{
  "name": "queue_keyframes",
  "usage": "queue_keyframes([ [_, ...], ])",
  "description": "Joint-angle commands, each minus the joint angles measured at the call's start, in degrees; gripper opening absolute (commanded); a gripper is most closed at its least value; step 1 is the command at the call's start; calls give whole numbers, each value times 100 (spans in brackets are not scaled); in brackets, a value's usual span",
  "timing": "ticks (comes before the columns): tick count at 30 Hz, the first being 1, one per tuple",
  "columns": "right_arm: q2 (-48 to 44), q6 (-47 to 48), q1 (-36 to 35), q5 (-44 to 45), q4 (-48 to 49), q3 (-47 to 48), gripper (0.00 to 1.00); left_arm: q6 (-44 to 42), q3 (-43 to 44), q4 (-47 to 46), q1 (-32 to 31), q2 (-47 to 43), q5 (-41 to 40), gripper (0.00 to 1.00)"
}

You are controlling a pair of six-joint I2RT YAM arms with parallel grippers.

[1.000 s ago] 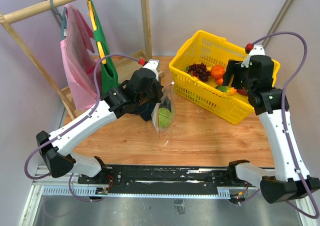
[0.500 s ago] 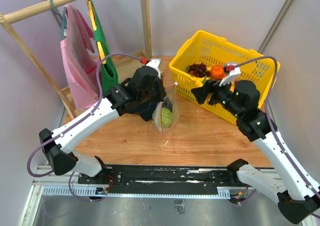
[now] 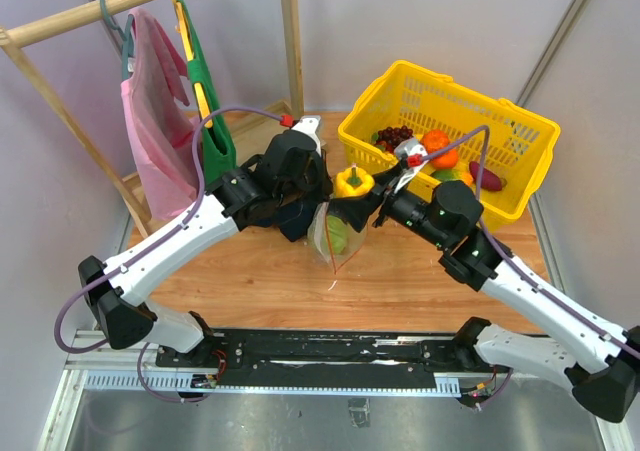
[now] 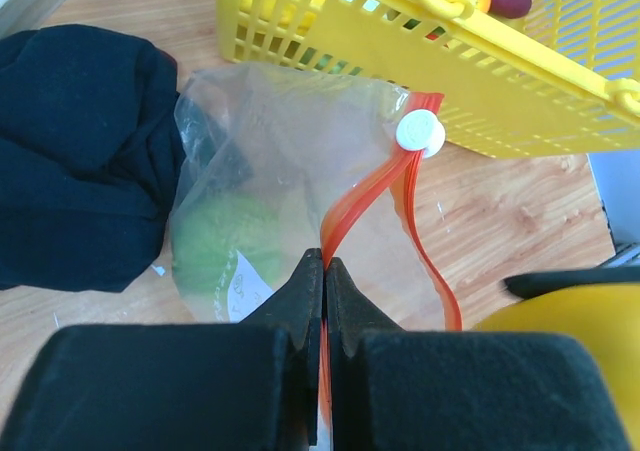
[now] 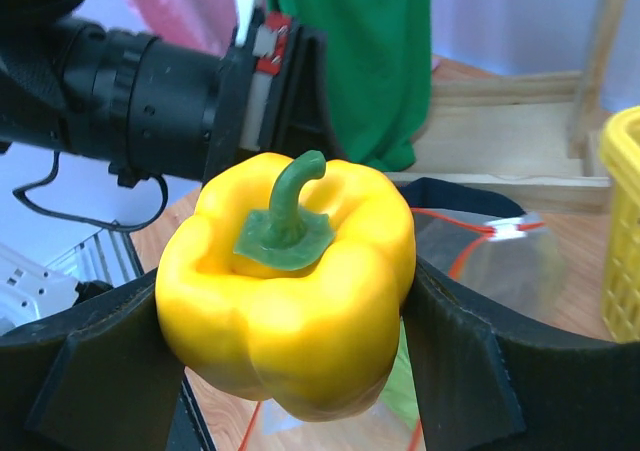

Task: Place the food in the zip-top bag and seal the zipper
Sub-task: Place the fake vegetable in the zipper food storage bag.

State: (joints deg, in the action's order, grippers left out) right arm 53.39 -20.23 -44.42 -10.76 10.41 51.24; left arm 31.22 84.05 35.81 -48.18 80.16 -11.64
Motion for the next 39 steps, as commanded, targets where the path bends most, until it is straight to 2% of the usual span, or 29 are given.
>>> queue_keyframes([
  [1,196,281,-311,-68,983,-388,54,89,192,-157,25,-92,16,0],
  [7,225,310,-332,453,1534,-1079,56,147,143,-141,27,-119,7,0],
  [17,354,427,-333,858,1372,-1293,61,201,87,-171,27,-125,56,0],
  [24,633,282,-335,963,1278,-1202,72,238,-7,-186,20,-147,138,0],
  [27,762,146,-335,1034,1322,-1212,82,273,-61,-227,22,-150,193,0],
  [34,912,-4,-334,1162,1129,-1000,98,305,-171,-245,23,-158,226,0],
  [39,781,46,-332,1082,634,-720,99,305,-213,-235,28,-174,144,0],
])
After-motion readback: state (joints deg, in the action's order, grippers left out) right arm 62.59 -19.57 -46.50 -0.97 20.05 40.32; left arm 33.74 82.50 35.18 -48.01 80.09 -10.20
